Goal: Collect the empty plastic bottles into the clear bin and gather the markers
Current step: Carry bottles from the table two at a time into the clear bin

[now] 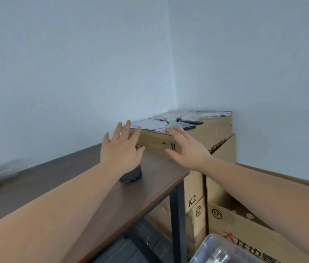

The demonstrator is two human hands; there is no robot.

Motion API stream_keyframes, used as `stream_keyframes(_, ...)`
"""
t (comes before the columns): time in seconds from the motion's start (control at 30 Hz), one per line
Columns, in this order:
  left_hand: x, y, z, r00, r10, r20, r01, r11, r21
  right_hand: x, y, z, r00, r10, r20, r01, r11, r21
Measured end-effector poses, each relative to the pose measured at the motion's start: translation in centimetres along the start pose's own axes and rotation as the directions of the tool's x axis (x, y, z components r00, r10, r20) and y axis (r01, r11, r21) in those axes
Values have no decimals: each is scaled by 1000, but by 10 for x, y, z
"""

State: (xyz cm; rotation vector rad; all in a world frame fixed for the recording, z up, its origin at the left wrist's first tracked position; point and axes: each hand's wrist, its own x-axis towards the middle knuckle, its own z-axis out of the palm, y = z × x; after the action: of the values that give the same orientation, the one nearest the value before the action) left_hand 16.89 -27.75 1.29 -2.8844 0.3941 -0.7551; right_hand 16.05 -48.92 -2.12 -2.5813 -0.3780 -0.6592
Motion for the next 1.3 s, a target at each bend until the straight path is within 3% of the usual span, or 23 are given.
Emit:
stream_keyframes(0.43, -90, -215, 4, 916, -394, 70, 380, 912, 155, 73, -216, 125, 918, -376, 125, 352, 920, 174)
stream_keyframes(0.8, -173, -352, 27, 709, -691, 141, 643, 715, 275, 113, -329, 225, 850, -468, 242, 419, 879, 226)
stream_keyframes(1.0, -195, -387, 44, 661, -714, 230, 684, 700, 206, 119, -359, 259, 822, -506, 260, 444, 856, 264)
stream_keyframes(1.3, -194, -388, 56, 615, -739, 276, 740, 662, 122, 121, -370, 274, 814, -515, 269, 451, 852, 267)
